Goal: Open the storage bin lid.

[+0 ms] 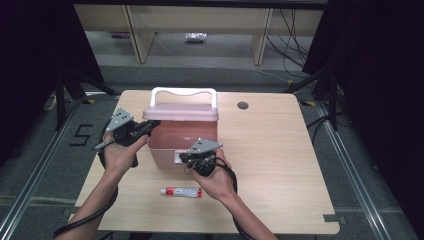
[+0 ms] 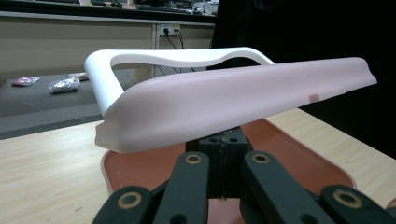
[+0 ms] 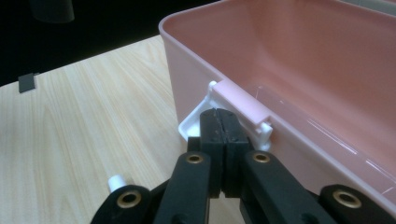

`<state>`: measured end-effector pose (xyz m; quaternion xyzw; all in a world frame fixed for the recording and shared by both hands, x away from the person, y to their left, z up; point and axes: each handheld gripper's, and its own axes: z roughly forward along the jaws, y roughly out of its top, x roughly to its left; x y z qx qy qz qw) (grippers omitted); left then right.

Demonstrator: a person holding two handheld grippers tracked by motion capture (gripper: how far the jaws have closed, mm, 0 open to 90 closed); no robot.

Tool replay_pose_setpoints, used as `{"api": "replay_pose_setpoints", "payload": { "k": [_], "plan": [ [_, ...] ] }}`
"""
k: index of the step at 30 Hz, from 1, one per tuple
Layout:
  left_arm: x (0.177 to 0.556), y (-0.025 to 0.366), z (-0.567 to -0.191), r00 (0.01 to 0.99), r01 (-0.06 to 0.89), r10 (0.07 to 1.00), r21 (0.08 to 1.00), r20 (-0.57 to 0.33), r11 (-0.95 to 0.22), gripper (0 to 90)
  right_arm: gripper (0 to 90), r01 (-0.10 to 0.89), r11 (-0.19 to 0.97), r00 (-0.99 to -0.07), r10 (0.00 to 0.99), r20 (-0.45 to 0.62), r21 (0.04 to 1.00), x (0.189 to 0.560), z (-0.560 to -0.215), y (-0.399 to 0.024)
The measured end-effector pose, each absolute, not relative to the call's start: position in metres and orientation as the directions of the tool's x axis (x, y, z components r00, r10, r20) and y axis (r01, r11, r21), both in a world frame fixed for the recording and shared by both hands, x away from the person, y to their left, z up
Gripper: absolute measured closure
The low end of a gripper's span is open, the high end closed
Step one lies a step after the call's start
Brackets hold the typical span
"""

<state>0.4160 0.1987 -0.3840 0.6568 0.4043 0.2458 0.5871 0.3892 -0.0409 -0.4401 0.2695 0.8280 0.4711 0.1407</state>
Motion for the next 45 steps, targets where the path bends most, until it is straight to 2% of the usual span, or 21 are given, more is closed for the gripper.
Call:
{"api": "replay_pose_setpoints", "payload": {
  "k": [45],
  "plan": [
    [0.452,0.196,-0.357,0.523,0.216,0.842,0.976,-0.13,0.017,89.9,90.0,0.315,0.419,-0.821,0.57,0.024,0.852,0.392,-0.44,-0.041]
  ]
}}
